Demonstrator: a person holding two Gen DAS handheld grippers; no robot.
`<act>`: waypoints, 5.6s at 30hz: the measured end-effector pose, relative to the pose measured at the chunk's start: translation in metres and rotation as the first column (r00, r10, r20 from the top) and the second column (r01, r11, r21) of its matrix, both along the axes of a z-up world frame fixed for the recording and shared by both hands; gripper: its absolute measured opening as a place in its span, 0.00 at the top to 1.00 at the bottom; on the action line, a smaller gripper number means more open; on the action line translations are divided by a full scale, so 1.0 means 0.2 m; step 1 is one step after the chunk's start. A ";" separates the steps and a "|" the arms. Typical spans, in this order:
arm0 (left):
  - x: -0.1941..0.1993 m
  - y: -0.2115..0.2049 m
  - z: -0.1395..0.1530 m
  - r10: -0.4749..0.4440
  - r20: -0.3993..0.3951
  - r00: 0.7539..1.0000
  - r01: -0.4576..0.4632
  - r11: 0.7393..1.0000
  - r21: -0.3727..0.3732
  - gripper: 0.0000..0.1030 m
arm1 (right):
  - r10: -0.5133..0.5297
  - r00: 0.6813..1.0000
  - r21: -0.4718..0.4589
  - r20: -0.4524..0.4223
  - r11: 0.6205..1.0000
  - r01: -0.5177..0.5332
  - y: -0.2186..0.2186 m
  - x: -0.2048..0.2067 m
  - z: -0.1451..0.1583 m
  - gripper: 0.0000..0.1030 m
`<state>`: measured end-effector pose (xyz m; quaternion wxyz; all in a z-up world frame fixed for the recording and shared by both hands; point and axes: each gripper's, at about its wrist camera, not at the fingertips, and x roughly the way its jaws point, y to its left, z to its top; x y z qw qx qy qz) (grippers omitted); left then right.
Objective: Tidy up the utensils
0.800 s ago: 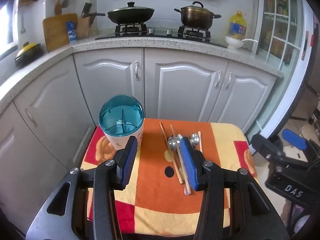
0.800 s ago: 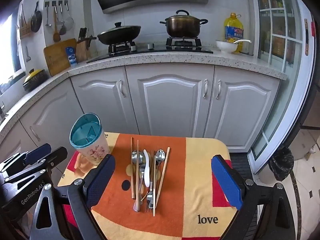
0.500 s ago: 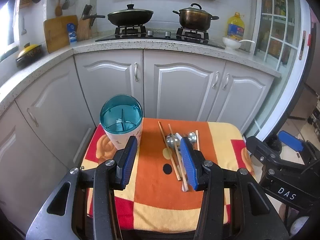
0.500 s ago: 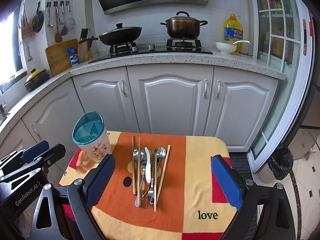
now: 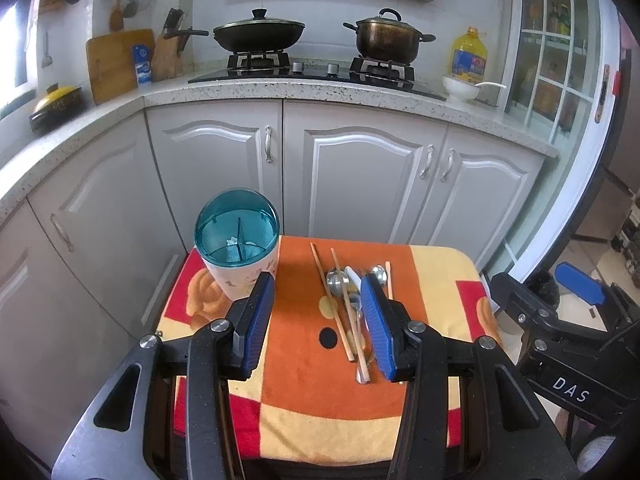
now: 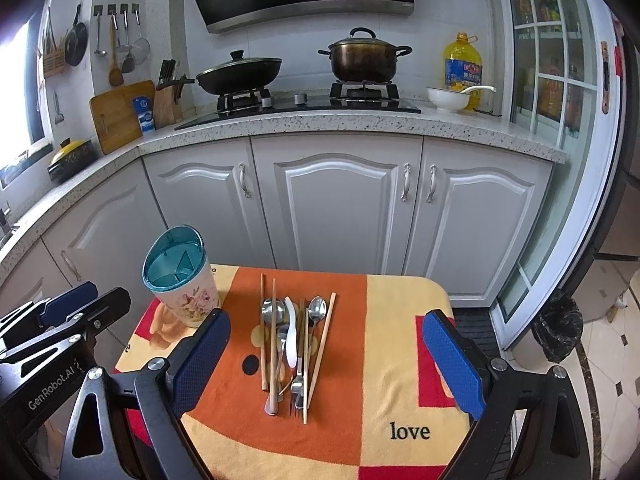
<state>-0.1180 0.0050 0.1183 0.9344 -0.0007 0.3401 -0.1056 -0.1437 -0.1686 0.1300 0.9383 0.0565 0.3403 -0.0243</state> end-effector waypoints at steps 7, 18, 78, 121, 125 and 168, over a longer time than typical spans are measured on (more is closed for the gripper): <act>0.01 0.00 0.00 -0.009 -0.004 1.000 0.009 1.000 -0.003 0.57 | -0.007 1.000 -0.107 0.029 0.994 0.010 0.04 -0.01 -0.02 0.06; 0.01 -0.02 -0.04 -0.017 -0.017 1.000 0.017 1.000 -0.003 0.57 | -0.013 0.999 -0.072 0.030 0.997 0.015 0.03 0.00 -0.03 0.06; 0.62 -0.14 -0.68 -0.074 -0.371 0.926 0.055 0.997 -0.060 0.57 | 0.241 0.927 0.142 -0.287 0.968 -0.208 -0.16 0.64 -0.71 0.40; 1.17 -0.43 -0.99 -0.072 -0.550 0.832 0.079 0.997 -0.011 0.93 | 0.277 0.849 0.136 -0.450 0.961 -0.241 -0.40 1.16 -1.08 0.73; 1.13 -0.41 -0.94 -0.099 -0.528 0.843 0.086 0.995 -0.048 0.94 | 0.302 0.842 0.130 -0.448 0.953 -0.273 -0.40 1.19 -1.08 0.91; 0.61 0.01 -0.19 -0.191 -0.277 0.942 0.130 0.966 -0.223 0.96 | 0.359 0.855 0.159 -0.374 0.933 -0.323 -0.32 0.95 -0.85 0.94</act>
